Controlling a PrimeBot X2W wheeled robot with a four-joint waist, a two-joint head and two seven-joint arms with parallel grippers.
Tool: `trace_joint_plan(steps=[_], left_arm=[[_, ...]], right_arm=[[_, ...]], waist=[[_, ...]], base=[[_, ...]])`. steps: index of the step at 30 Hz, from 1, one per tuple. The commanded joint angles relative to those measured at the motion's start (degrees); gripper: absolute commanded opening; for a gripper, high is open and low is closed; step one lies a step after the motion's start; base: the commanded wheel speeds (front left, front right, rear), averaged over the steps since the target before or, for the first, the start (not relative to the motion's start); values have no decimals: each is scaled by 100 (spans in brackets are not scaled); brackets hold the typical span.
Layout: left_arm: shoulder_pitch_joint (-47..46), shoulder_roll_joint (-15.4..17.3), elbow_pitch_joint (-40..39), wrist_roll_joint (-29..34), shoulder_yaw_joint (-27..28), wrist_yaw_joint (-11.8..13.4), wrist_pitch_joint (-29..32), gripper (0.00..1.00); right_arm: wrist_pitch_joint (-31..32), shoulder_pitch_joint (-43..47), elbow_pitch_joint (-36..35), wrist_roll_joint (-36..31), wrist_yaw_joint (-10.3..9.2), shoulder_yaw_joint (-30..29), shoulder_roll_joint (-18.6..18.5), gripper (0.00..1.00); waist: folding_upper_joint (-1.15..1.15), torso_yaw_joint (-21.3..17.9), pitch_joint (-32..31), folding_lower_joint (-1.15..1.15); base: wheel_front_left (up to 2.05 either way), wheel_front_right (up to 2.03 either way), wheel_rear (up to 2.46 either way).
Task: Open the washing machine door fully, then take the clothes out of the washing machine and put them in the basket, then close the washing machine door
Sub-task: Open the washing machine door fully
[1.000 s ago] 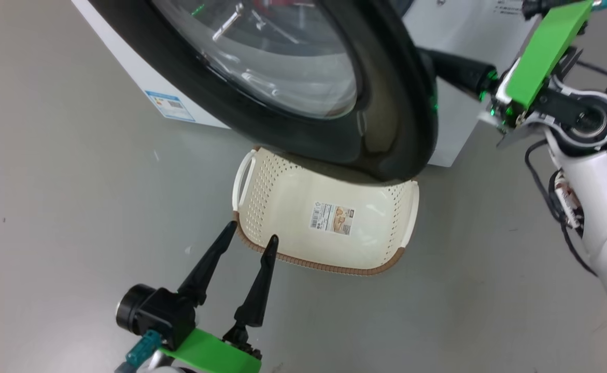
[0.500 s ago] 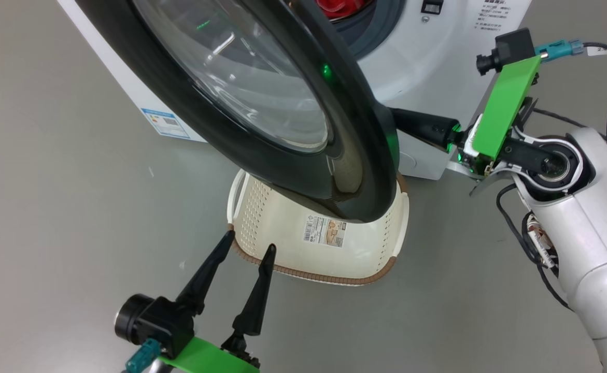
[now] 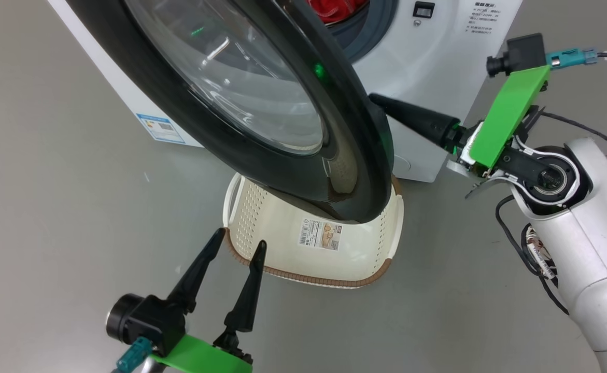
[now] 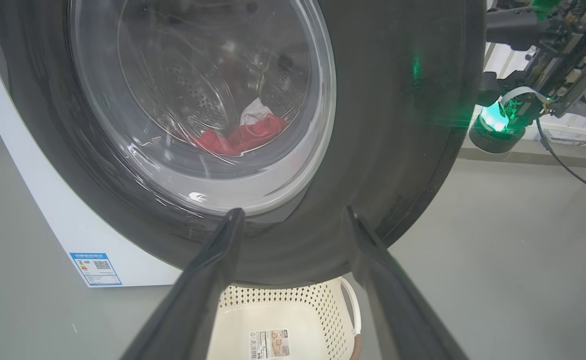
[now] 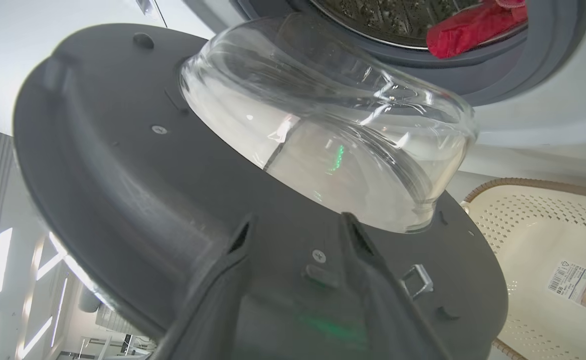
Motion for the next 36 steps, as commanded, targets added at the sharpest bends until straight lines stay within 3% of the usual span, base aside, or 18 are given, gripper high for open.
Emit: trace_joint_plan(steps=[1,12,24,36], left_arm=[[11,58,-142,15,221,-32,-69,100],[74,93,-89,-10,395,-32,-69,100],[294,173,-112,-17,694,-32,-69,100],[458,188,-85,2,910,-32,-69,100]], right_arm=[[-95,95,-185,-106,29,-15,18,100],[-597,560,-281,-175,29,-141,-183,100],[-1275,1740,-557,-403,29,-7,-527,100],[-2397,2782,-615,-843,29,248,-862,100]], waist=[[0,-9,-9,0],[0,-187,-185,0],[0,-547,-385,0],[0,-754,-525,0]], base=[[0,0,0],[0,0,0],[0,0,0],[0,0,0]])
